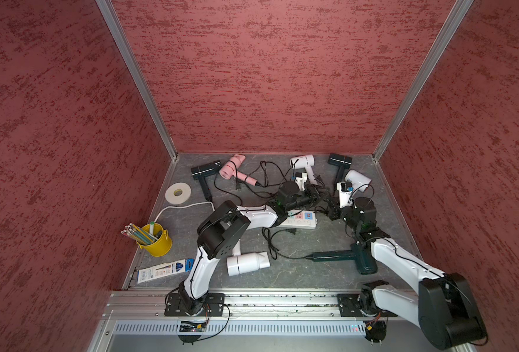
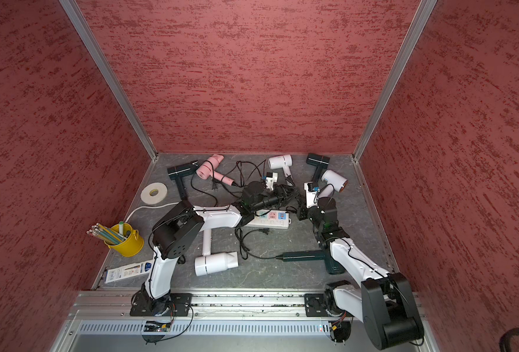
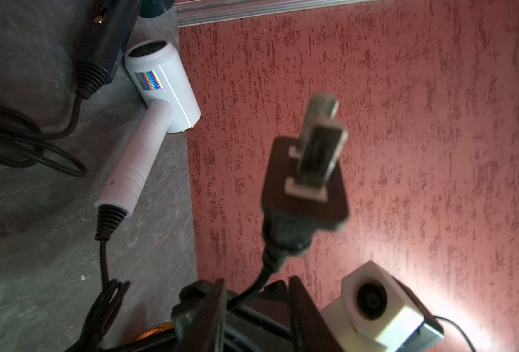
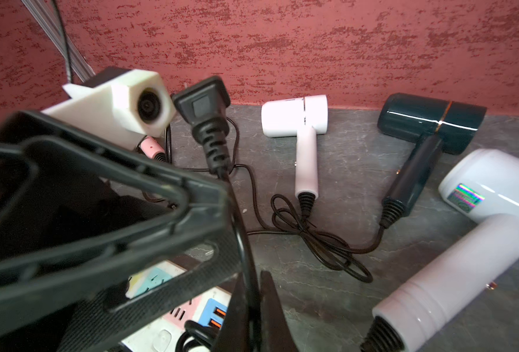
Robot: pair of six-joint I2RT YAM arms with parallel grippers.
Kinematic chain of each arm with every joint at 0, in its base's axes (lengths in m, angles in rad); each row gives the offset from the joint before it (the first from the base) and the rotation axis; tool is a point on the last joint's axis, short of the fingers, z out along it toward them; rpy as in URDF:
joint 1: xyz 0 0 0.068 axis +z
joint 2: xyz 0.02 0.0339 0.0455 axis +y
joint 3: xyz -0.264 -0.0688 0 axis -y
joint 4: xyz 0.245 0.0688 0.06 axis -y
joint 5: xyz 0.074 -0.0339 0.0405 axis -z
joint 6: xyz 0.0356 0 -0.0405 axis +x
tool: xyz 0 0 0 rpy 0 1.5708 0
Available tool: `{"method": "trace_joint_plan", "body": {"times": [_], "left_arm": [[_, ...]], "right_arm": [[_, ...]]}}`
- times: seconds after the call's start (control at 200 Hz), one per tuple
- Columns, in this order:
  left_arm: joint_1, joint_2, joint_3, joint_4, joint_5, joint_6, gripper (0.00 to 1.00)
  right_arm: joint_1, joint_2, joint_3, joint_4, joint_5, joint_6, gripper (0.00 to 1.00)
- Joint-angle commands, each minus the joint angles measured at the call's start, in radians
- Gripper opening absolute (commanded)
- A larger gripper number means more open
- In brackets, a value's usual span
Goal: Charge the blow dryers
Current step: Pick up the plug from the center of the board.
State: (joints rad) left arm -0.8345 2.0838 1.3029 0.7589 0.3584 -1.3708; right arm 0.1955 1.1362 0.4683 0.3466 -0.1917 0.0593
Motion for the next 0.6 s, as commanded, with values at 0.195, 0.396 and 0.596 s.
{"method": "trace_joint_plan", "body": {"times": [0.195,0.396,0.596], "left_arm": [[0.033,-0.237,-0.207,-0.078,-0.020,0.122,0.85],[0.080,-0.477,-0.361,-0.376,-0.067,0.294,1.00],[0.185,-0.709,-0.456,-0.749,-0.116,0.473,1.00]], "right_arm": [[-0.011,-0.091,0.029,-0.029,0.137,0.061,0.00],[-0.029,-0.132,0.043,-0.073,0.176,0.111,0.00],[-0.052,-0.180,0.046,-0.083,0.145,0.147,0.00]]}}
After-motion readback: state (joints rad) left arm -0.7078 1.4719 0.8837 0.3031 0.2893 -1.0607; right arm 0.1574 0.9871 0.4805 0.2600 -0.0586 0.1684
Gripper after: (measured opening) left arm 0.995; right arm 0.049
